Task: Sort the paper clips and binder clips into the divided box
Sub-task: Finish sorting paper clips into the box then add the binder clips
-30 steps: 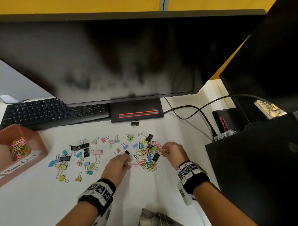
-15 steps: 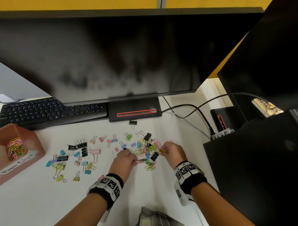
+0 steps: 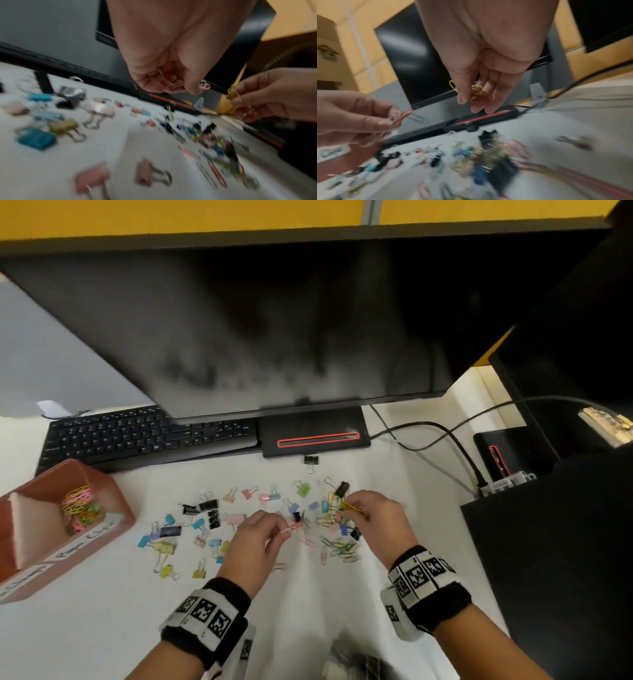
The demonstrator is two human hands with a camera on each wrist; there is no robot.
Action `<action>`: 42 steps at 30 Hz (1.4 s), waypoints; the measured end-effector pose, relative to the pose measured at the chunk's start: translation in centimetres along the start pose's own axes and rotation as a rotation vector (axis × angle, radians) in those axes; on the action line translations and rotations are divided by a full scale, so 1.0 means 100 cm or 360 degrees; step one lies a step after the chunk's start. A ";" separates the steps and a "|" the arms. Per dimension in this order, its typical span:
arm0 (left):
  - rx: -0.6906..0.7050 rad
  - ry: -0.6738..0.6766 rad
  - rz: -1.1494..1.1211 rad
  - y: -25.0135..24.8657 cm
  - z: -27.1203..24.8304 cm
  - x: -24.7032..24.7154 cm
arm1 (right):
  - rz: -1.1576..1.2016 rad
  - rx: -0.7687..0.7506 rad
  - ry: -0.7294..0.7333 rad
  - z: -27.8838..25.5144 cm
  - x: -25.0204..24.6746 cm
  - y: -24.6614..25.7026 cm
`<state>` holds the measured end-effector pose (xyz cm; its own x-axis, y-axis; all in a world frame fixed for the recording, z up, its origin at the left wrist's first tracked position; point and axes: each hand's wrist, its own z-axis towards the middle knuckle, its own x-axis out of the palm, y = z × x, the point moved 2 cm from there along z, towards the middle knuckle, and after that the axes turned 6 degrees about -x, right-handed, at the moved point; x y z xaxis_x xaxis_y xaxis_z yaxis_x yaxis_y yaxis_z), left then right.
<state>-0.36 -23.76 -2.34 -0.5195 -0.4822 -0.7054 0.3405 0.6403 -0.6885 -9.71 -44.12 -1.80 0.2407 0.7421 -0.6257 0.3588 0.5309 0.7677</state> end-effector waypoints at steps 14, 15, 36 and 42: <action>-0.0628 -0.0799 -0.0179 0.135 -0.061 -0.240 | 0.0167 -0.0753 0.0507 0.080 0.221 0.278; -0.0708 -0.0813 -0.0203 0.146 -0.058 -0.247 | 0.0160 -0.0746 0.0536 0.084 0.236 0.288; -0.0303 0.0201 -0.0311 0.066 -0.008 -0.067 | -0.0157 0.0202 -0.0074 -0.009 0.044 0.034; -0.0117 0.0241 -0.0108 0.022 0.020 -0.001 | -0.0270 0.0375 -0.0178 0.000 -0.009 -0.042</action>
<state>2.01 -23.51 -4.09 -0.6533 -0.4340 -0.6204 0.2451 0.6541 -0.7156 -11.44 -46.99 -4.41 0.2524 0.5943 -0.7636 0.5983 0.5244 0.6059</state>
